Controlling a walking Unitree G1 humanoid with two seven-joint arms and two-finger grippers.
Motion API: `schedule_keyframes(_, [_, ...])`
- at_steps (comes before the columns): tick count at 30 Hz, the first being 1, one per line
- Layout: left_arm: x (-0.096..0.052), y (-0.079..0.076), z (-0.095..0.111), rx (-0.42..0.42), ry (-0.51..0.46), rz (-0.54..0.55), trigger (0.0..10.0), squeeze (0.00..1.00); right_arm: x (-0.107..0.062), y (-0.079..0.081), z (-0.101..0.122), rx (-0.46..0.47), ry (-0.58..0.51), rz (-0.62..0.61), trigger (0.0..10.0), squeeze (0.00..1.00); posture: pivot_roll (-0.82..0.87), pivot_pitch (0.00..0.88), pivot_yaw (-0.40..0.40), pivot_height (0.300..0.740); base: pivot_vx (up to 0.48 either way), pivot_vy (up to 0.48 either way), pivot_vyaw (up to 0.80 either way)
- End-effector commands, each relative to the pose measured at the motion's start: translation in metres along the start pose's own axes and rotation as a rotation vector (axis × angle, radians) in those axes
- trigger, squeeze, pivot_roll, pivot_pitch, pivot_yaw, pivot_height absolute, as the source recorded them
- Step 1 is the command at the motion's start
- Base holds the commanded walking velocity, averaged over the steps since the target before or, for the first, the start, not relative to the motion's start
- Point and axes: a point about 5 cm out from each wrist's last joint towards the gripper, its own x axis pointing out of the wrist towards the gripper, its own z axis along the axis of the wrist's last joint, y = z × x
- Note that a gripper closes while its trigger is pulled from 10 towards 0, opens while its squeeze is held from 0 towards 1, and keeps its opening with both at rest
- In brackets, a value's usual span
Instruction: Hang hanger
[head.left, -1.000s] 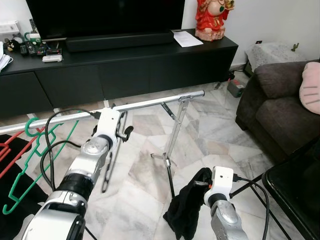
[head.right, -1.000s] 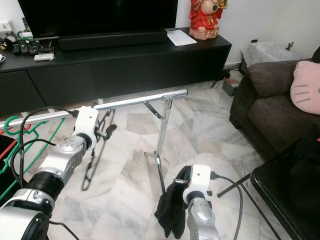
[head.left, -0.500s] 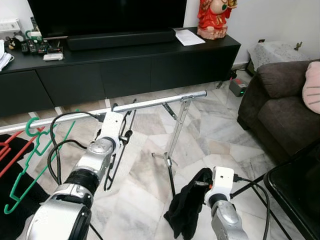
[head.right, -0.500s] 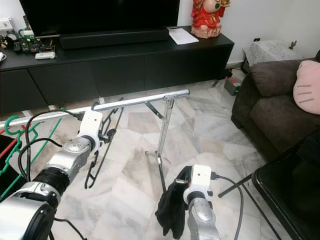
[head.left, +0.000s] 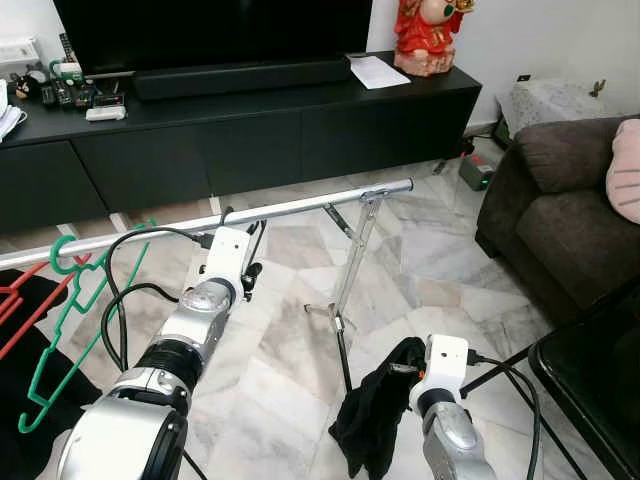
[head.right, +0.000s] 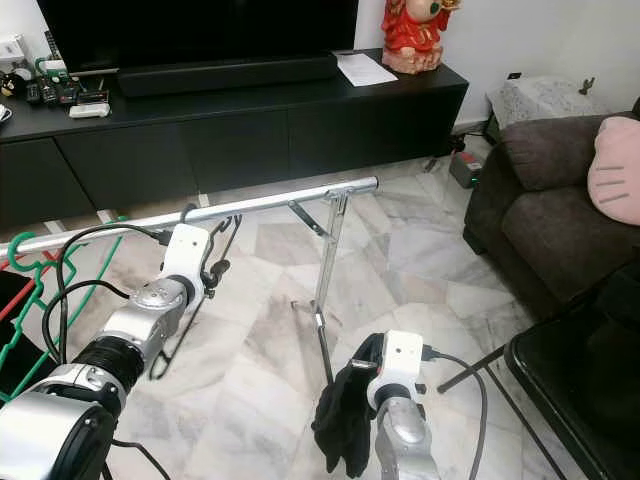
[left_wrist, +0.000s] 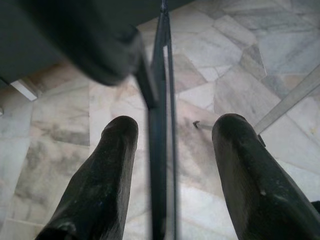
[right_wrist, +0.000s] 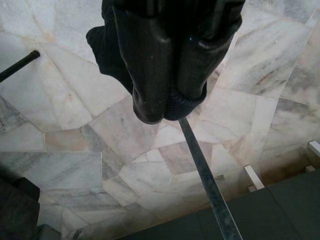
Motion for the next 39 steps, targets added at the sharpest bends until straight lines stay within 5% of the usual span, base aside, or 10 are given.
schedule_keyframes(1, [0.0013,0.0033,0.0043,-0.015,-0.009,0.018,0.0,0.00,0.0007,0.0011,0.0023,0.000,-0.015,0.001,10.0,0.00,0.00,0.146,0.010,0.740,0.000,0.000,0.00])
schedule_keyframes(39, [0.0005,0.0046,0.0080,-0.054,-0.066,0.037,0.0,0.00,-0.0005,0.0039,-0.0009,0.001,-0.007,0.005,10.0,0.00,0.00,0.144,0.014,0.740,0.000,0.000,0.00])
